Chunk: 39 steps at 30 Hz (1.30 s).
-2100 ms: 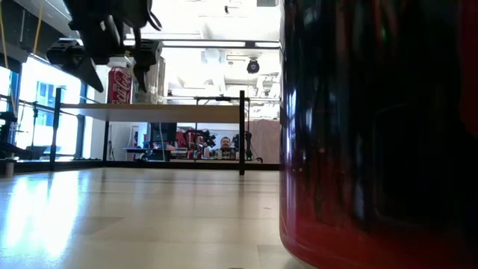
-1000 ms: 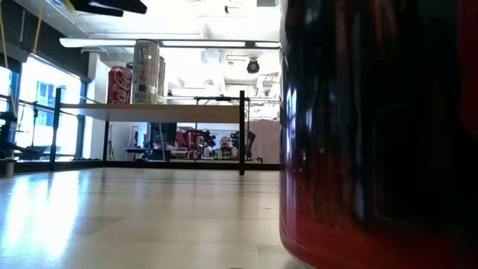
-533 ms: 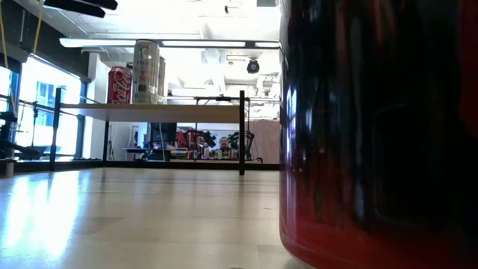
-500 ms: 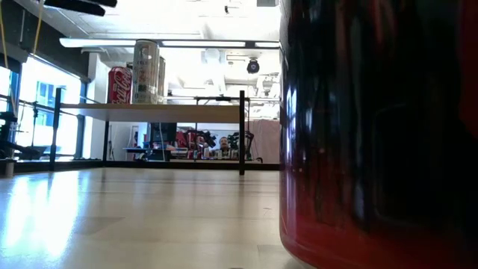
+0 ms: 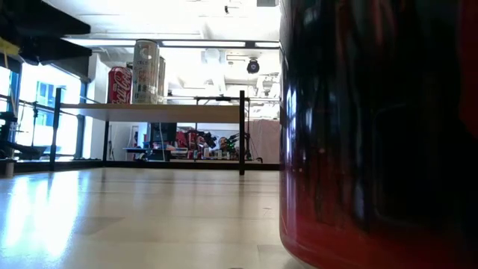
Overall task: Place canned beverage on shelf
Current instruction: Put the top blue soda can on the shelf
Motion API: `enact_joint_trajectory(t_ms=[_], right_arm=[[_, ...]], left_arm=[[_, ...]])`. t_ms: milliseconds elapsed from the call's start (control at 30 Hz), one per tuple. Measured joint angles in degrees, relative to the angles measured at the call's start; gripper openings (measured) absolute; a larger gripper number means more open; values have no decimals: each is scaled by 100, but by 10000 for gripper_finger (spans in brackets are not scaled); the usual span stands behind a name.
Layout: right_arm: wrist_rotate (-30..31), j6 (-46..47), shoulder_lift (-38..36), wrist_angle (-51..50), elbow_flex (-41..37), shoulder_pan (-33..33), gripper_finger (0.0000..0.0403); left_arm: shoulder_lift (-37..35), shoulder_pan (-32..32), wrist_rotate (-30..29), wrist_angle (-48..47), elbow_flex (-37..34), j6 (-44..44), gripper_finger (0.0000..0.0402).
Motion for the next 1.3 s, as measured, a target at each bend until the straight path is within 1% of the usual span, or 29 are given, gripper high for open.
enact_joint_trajectory(t_ms=[233, 333, 433, 500, 667, 767, 1133, 1300], right_arm=[[1, 0, 2, 0, 0, -1, 400], [1, 0, 0, 0, 2, -1, 400], [0, 0, 1, 0, 0, 0, 400], [-1, 0, 0, 0, 0, -1, 400], [0, 0, 0, 0, 1, 0, 400], [-1, 0, 0, 0, 0, -1, 400], [1, 0, 2, 0, 0, -1, 400], [1, 0, 0, 0, 0, -1, 400]], left_arm=[[-25, -513, -8, 3, -36, 393, 400], [-25, -618, -8, 4, -134, 340, 400], [-23, -624, -3, 131, -300, 85, 400], [-23, -623, -4, 387, -366, 122, 400], [-23, -627, -5, 1025, -439, 694, 400], [-23, -626, -4, 1175, -489, 871, 400], [-23, -621, 9, 1209, -731, 841, 400], [-23, -621, 39, 1209, -730, 1222, 400]])
